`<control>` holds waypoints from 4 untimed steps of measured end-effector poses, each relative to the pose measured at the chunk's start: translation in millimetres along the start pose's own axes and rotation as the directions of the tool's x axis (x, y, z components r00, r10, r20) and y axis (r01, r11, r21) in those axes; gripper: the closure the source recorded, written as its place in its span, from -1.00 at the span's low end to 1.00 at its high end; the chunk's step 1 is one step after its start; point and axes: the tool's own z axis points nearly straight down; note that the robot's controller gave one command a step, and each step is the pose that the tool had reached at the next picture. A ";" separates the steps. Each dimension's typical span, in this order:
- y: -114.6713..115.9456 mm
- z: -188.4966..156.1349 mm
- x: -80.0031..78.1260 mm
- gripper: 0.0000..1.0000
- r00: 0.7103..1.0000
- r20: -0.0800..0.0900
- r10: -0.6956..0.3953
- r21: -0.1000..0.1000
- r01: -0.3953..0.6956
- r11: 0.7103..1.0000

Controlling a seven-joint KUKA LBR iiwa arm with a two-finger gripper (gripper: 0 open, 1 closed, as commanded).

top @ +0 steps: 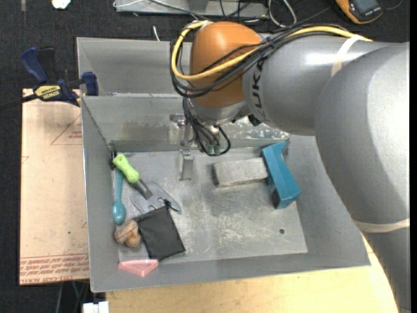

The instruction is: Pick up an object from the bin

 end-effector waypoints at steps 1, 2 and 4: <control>-0.7 -5.6 -1.5 -1.00 1.000 0.007 0.003 -0.001 -0.003 1.000; 72.1 70.6 28.4 -1.00 0.979 0.001 0.206 -0.002 -0.206 0.979; 99.4 39.1 36.7 -1.00 0.935 0.002 0.355 -0.004 -0.355 0.935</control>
Offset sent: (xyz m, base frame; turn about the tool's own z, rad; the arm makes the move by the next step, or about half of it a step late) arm -0.0304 0.0740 -0.0736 0.2229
